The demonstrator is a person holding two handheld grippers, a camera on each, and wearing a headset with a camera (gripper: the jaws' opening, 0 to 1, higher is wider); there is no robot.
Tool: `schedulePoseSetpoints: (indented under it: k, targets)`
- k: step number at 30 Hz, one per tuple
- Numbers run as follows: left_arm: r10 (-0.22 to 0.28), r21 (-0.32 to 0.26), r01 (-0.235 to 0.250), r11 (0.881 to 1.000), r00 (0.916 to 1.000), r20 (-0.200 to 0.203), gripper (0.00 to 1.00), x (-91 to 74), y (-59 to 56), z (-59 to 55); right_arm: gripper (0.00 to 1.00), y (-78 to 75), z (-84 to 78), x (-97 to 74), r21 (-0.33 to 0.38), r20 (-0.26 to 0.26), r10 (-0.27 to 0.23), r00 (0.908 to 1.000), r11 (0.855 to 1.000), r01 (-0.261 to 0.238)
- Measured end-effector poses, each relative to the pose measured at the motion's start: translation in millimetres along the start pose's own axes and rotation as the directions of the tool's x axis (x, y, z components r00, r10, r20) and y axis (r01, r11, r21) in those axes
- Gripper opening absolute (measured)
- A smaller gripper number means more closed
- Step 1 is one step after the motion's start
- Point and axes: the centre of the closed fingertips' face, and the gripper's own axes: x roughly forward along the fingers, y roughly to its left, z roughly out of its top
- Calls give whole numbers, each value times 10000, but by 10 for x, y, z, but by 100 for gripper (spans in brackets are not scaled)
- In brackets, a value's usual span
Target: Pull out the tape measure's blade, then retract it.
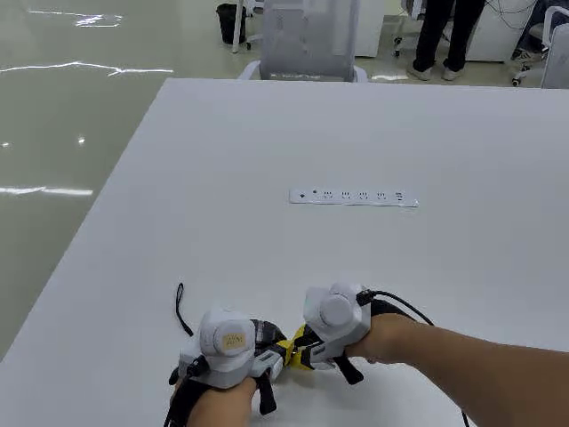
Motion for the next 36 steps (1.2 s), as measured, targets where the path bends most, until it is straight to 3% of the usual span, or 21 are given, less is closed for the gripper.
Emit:
schedulePoseSetpoints:
  k: [3, 12, 14, 21, 36]
  targets:
    - [32, 3, -32, 10000, 10000, 21, 59, 1, -4, 0, 16, -2, -9, -16, 169, -9, 10, 10000, 9999, -10]
    - [17, -12, -17, 10000, 10000, 11, 59, 4, -3, -2, 15, -6, -43, -51, -222, -42, -28, 10000, 9997, 27]
    - [3, -9, -3, 10000, 10000, 4, 59, 2, -4, -2, 15, -12, -45, -45, 195, -59, -69, 10000, 9998, 70]
    - [-8, -29, 8, 10000, 10000, 3, 59, 2, -1, 1, 14, -7, -35, -45, 437, -184, -117, 9998, 9990, 125]
    - [-36, -206, 36, 9998, 10000, 16, 59, 0, 2, 8, 14, -22, -2, -2, 428, -49, -78, 10000, 9991, 81]
